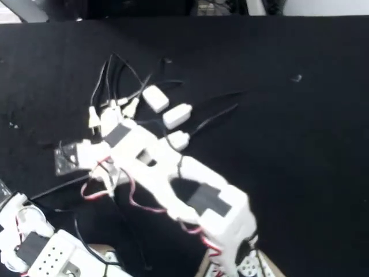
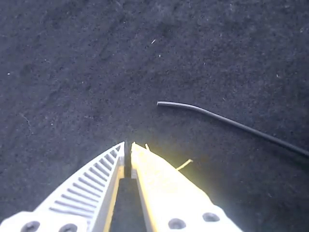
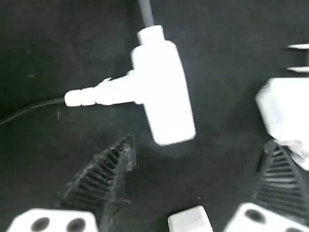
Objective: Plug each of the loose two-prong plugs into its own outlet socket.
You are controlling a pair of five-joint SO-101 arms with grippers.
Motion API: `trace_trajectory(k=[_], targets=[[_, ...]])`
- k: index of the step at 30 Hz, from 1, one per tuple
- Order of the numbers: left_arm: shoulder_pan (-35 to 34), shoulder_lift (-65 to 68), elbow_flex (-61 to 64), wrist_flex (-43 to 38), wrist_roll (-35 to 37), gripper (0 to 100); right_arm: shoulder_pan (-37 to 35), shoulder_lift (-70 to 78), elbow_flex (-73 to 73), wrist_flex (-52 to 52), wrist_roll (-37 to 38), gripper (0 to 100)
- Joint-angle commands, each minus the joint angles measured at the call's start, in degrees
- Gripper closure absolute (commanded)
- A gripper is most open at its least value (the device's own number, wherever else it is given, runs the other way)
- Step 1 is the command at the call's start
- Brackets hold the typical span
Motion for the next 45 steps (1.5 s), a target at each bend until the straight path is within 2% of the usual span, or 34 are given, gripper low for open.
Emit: trace_trajectory(k=[1,5,12,14,16,17,18,20,28,32,36,40,45], targets=[[-0.6,-0.8,0.9,0.4,-0.4,97,-1.0,2.5,-7.9,1.1,2.5,59.6],[-0.6,-0.8,0.9,0.4,-0.4,97,-2.1,6.8,-13.9,2.1,2.7,59.6],[-0.6,-0.8,0.9,0.4,-0.4,97,-4.0,16.0,-21.0,7.5,7.6,61.3],[-0.6,-0.8,0.9,0.4,-0.4,97,-3.8,18.4,-23.2,9.4,7.6,73.3],[-0.6,-0.8,0.9,0.4,-0.4,97,-3.3,20.4,-26.2,10.9,7.4,94.9],[-0.6,-0.8,0.9,0.4,-0.4,97,-2.6,21.0,-27.8,11.6,7.2,99.7],[-0.6,-0.8,0.9,0.4,-0.4,97,-1.8,21.3,-29.5,12.8,6.1,95.1],[-0.6,-0.8,0.9,0.3,-0.4,97,0.1,21.3,-33.2,14.6,3.0,99.4],[-0.7,-0.8,0.8,0.3,-0.4,97,8.7,13.1,-44.1,23.7,-4.3,98.8],[-0.7,-0.8,0.8,0.1,-0.4,97,15.6,6.9,-45.4,28.2,-6.9,98.8],[-0.6,-0.8,0.8,0.1,-0.4,97,25.3,-2.0,-45.6,31.7,-13.4,98.8],[-0.5,-0.8,0.8,0.2,-0.4,97,41.9,-8.1,-45.3,31.3,-20.8,98.8],[-0.5,-0.8,0.8,0.1,-0.4,97,62.5,-6.9,-45.4,31.1,-28.0,98.8]])
